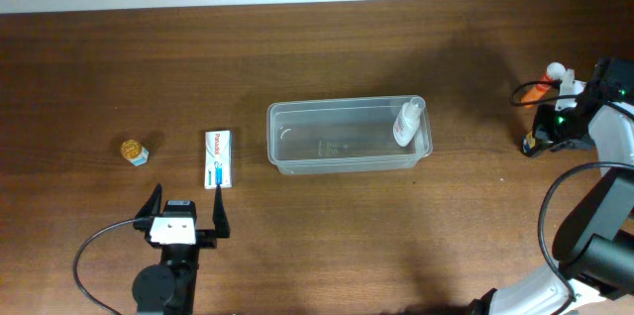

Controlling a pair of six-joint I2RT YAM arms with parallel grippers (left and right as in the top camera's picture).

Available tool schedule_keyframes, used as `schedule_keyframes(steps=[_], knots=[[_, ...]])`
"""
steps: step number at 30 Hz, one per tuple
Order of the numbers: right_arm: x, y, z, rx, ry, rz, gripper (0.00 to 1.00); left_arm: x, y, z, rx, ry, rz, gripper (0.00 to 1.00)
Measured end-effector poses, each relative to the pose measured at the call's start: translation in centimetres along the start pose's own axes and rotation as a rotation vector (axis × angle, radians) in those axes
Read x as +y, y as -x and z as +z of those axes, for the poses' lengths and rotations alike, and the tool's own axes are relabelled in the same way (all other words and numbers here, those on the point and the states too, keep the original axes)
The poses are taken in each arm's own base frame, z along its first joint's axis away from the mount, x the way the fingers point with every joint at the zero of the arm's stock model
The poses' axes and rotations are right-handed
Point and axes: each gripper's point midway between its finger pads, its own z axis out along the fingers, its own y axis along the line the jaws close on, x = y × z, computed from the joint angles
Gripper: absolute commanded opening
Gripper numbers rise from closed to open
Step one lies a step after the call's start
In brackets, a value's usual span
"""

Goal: Pack container
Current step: 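Close the right gripper on the brown bottle's white cap, then lift the brown bottle and carry it over the container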

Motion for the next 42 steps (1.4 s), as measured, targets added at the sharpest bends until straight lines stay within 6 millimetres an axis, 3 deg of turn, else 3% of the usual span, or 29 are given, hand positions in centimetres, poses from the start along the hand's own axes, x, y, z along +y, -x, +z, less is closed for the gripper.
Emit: schedule_keyframes(steps=[12, 17, 24, 29, 32, 36, 42], knots=[[1.3, 0.0, -1.3, 0.027, 0.074, 0.040, 0.25, 0.0, 0.0, 0.0, 0.000, 0.000, 0.000, 0.99], [2.7, 1.7, -4.3, 0.016, 0.154, 0.049, 0.25, 0.0, 0.0, 0.0, 0.000, 0.000, 0.000, 0.99], [5.0, 4.2, -10.5, -0.011, 0.230, 0.031, 0.25, 0.0, 0.0, 0.0, 0.000, 0.000, 0.000, 0.99], [9.2, 4.9, -14.6, -0.011, 0.270, -0.056, 0.25, 0.0, 0.0, 0.0, 0.000, 0.000, 0.000, 0.99], [13.4, 4.9, -16.7, -0.013, 0.306, -0.151, 0.25, 0.0, 0.0, 0.0, 0.000, 0.000, 0.000, 0.99], [18.3, 4.4, -18.2, -0.018, 0.348, -0.253, 0.25, 0.0, 0.0, 0.0, 0.000, 0.000, 0.000, 0.99], [25.0, 2.5, -19.0, 0.000, 0.401, -0.375, 0.25, 0.0, 0.0, 0.0, 0.000, 0.000, 0.000, 0.99]])
